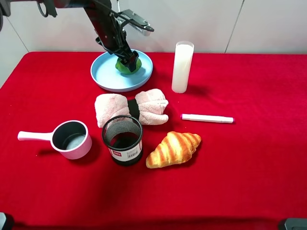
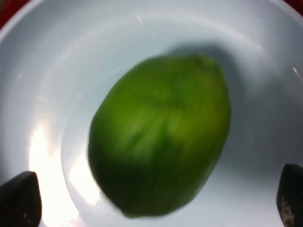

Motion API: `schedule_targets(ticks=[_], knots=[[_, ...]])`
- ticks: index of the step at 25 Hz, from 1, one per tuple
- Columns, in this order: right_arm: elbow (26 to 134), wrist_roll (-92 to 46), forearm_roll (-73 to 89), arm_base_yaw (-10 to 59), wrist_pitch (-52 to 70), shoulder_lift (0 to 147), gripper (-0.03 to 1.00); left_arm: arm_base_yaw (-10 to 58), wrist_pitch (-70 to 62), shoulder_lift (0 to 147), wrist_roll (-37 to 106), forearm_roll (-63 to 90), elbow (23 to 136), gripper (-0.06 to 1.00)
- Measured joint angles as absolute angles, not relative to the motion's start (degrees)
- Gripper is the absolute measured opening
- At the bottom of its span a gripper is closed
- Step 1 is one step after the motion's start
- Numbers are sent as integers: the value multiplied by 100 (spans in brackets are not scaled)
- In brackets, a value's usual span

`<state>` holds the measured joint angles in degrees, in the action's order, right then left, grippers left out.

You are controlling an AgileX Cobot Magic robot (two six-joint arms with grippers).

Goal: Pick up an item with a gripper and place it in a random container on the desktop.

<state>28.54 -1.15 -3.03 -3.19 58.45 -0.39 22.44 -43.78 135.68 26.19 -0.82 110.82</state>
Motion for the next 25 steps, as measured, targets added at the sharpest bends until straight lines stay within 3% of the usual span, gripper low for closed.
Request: schedule_targets(ticks=[14, 25], knots=[[2854, -115, -303, -319, 5845, -39, 69, 2244, -6690, 13568, 2534, -84, 12443, 99], [2854, -110, -303, -319, 5845, -39, 69, 2244, -6695, 13105, 2296, -67, 12634, 99]])
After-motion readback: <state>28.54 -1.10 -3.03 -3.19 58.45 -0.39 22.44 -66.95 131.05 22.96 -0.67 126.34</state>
